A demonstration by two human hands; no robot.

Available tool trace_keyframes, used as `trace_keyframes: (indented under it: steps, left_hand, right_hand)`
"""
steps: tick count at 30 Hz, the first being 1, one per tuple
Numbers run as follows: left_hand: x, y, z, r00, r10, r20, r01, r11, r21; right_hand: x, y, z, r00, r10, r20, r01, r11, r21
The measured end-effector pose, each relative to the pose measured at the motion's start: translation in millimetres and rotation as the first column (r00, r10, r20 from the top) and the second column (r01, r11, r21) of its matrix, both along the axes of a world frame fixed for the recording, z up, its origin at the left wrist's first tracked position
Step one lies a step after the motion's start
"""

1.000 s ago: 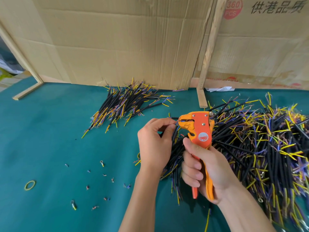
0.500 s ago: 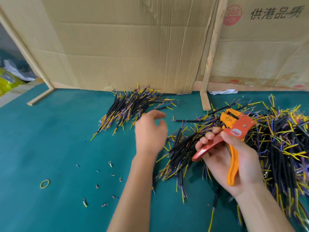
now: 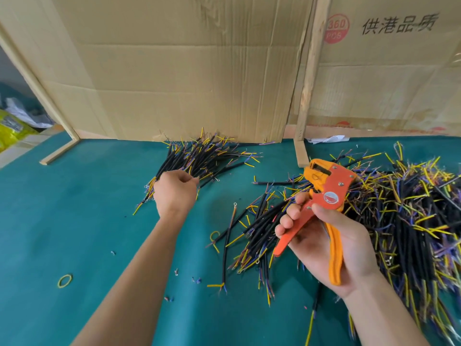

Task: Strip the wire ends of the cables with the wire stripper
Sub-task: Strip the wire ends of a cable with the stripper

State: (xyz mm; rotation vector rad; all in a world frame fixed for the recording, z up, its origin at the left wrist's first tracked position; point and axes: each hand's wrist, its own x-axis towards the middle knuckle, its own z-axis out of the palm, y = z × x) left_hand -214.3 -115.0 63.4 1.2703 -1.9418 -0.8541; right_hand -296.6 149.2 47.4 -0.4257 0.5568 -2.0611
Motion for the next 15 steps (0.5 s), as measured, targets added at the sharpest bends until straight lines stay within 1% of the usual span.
trace_keyframes:
  steps: [2,4,6,8,9,11,13,15]
  left_hand:
    - [9,20,8,0.988,-0.043,-0.148,0.05,0.998,0.043]
    - [22,45,10,0.953,-0.099,-0.286,0.122,0.991,0.061]
    - [39,72,8,0.91,-0.171,-0.379,0.201,0.979,0.041]
    - [57,96,3,0.868,-0.245,-0.432,0.278,0.961,0.014]
    - [65,105,0,0.853,-0.278,-0.442,0.313,0.95,0.006]
    - [77,119,-9,0.848,-0.331,-0.415,0.358,0.934,-0.013]
    - [86,125,-16,0.871,-0.354,-0.34,0.358,0.932,-0.051]
    - [93,124,-20,0.902,-0.362,-0.234,0.344,0.932,-0.113]
  right_hand:
    - [3,2,2,0.998,0.059,-0.034,-0.058,0.998,0.009]
    - [8,1,2,0.994,0.089,-0.067,-0.086,0.995,0.045]
    - [11,-1,2,0.991,0.085,-0.099,-0.075,0.992,0.097]
    - [13,-4,0,0.99,0.083,-0.112,-0.069,0.99,0.125]
    - [13,-5,0,0.991,0.079,-0.109,-0.065,0.99,0.125]
    - [13,-6,0,0.993,0.055,-0.105,-0.042,0.992,0.118]
    - [11,-4,1,0.993,0.033,-0.114,-0.02,0.994,0.107]
    - [9,-3,1,0.994,0.018,-0.111,-0.007,0.995,0.098]
